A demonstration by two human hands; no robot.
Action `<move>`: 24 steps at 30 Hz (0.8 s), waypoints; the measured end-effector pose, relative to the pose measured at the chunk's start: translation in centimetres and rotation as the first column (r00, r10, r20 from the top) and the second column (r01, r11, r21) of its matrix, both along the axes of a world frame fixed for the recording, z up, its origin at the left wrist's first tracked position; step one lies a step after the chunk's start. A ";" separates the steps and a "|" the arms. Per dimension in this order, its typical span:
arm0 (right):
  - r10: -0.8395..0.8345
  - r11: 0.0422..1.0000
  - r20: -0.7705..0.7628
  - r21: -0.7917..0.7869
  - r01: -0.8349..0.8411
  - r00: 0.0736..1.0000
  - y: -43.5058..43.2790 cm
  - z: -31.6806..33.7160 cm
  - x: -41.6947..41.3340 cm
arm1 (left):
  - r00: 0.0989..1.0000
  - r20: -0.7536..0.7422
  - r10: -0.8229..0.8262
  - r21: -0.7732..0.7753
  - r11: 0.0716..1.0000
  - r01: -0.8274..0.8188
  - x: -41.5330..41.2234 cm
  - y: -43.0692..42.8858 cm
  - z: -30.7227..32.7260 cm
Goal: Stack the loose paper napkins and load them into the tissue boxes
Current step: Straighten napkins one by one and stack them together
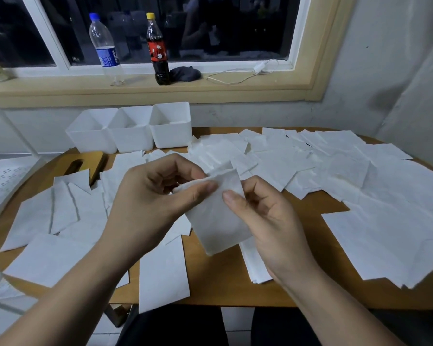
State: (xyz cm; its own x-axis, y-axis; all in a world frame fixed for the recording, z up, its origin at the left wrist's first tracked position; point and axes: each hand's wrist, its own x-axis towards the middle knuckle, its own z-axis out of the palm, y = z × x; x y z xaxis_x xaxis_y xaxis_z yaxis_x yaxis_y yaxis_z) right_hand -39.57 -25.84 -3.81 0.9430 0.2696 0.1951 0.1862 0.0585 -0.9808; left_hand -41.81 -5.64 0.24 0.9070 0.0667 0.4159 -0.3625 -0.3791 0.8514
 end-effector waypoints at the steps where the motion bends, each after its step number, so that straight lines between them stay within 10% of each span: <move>1: -0.004 1.000 0.008 0.006 0.003 1.000 -0.2 0.0 0.0 | 1.000 -0.002 -0.004 -0.018 1.000 0.004 0.1 -0.1 -0.1; 11: 0.058 0.985 -0.191 -0.148 -0.087 0.980 -4.9 -2.2 -1.4 | 0.958 -0.276 -0.079 -0.190 0.982 0.027 4.0 -2.1 -3.0; 24: -0.229 0.771 -0.138 -0.630 0.093 0.964 -8.8 -5.6 -2.0 | 0.849 -0.523 -0.077 0.173 0.965 0.194 10.2 -5.7 -9.0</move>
State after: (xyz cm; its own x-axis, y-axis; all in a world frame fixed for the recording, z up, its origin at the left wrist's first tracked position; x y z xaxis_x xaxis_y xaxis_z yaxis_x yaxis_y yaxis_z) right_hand -41.59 -34.69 -9.41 0.9826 0.1079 -0.1509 -0.0610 -0.5802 -0.8122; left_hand -31.64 -11.30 -8.74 0.9873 -0.1091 -0.1154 0.0367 -0.5500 0.8344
